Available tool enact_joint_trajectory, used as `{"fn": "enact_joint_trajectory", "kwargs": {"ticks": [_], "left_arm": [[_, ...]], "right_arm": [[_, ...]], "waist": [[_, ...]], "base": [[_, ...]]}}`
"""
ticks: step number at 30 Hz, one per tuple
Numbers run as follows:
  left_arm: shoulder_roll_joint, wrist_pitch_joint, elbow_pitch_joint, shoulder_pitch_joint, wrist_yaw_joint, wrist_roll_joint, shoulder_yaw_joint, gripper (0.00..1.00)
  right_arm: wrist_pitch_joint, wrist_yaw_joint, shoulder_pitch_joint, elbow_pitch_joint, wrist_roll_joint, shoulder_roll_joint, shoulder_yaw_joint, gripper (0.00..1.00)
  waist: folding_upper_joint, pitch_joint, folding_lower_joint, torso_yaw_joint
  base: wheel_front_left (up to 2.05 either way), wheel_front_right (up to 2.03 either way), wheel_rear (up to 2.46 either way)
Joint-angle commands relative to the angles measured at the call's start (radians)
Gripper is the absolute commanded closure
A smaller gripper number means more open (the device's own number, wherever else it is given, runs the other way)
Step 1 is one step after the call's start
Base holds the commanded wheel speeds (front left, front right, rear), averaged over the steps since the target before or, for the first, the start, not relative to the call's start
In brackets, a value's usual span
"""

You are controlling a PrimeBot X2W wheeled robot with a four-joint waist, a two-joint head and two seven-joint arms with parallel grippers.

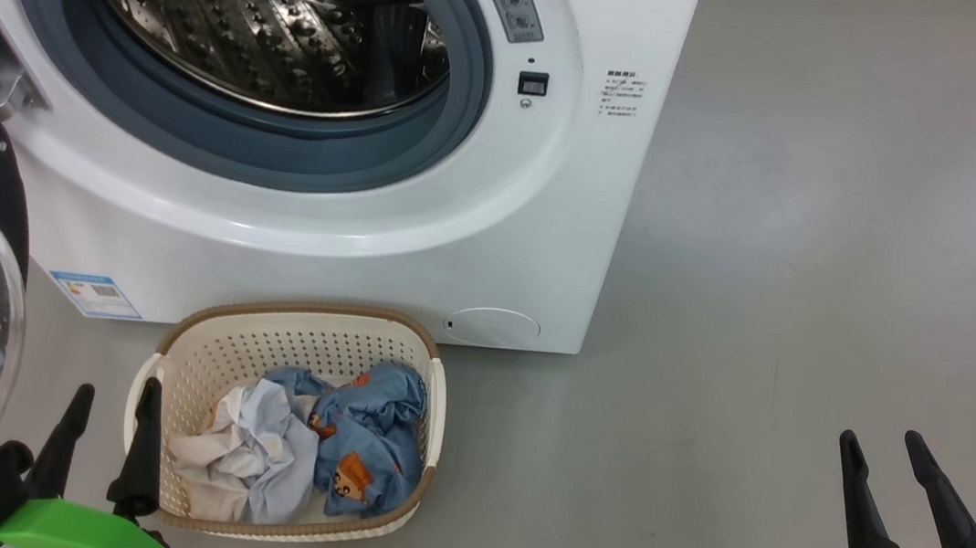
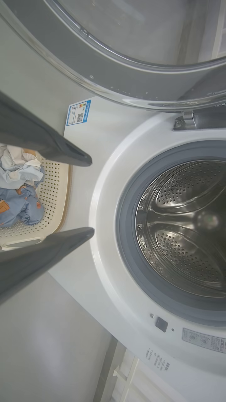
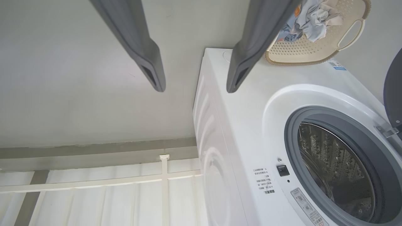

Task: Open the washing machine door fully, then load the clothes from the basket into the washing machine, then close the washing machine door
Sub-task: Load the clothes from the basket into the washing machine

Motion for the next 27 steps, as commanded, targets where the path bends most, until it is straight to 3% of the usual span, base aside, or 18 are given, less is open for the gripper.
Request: {"fn": "enact_joint_trajectory", "kwargs": {"ticks": [1, 16, 27], "left_arm": [[0.019, -0.006, -0.017, -0.032, -0.002, -0.007, 0.037, 0.00], [0.019, -0.006, 0.080, -0.096, -0.002, 0.011, 0.012, 0.00], [0.037, -0.006, 0.243, -0.227, -0.002, 0.011, -0.051, 0.00]], "right_arm": [[-0.012, 0.010, -0.022, -0.029, -0.002, -0.015, 0.024, 0.00], [-0.012, 0.010, -0.077, -0.056, -0.006, 0.010, 0.042, 0.00], [-0.012, 0.010, -0.120, -0.069, -0.005, 0.027, 0.047, 0.00]], "waist": [[0.0000, 0.007, 0.0000, 0.000], [0.0000, 0.125, 0.0000, -0.021], [0.0000, 0.235, 0.0000, -0.035]], "base": [[0.00, 0.00, 0.00], [0.00, 0.00, 0.00], [0.00, 0.00, 0.00]]}}
